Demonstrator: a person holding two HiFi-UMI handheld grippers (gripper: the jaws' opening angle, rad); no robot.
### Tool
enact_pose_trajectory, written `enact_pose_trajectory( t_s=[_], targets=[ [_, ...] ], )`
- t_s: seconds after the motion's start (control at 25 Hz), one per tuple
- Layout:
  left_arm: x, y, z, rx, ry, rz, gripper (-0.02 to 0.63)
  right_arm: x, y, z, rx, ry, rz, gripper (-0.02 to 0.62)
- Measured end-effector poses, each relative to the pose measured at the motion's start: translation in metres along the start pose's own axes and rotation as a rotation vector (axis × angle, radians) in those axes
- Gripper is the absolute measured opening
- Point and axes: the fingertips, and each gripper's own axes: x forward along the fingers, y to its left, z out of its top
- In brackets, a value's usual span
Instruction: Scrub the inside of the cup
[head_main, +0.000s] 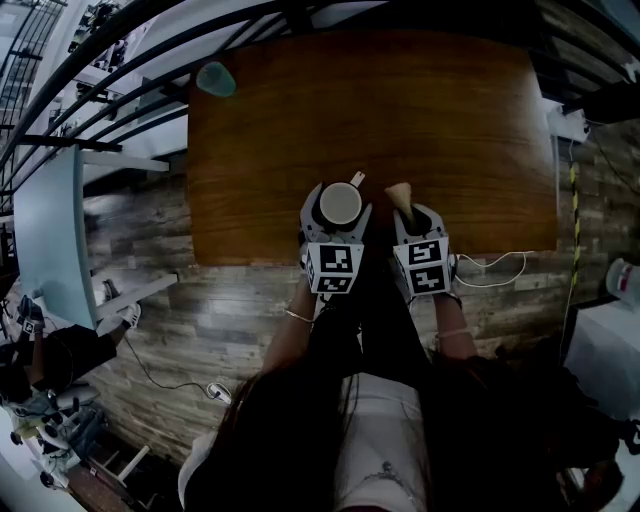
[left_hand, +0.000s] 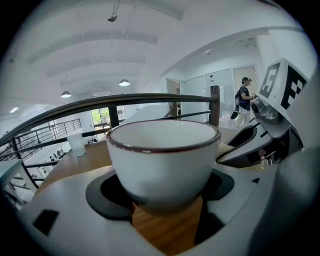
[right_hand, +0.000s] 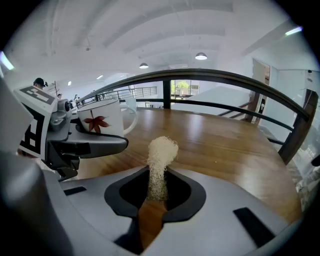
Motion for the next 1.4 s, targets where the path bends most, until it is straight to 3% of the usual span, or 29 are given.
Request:
enact_pose_trajectory(
  t_s=[1.4],
  targets=[
    [-0.077,-0.013,0.064,0.114,-0.130,0.017,0.399,-0.086,0.035,0.038,-0.021,-0.160,-0.001,0.084]
  ],
)
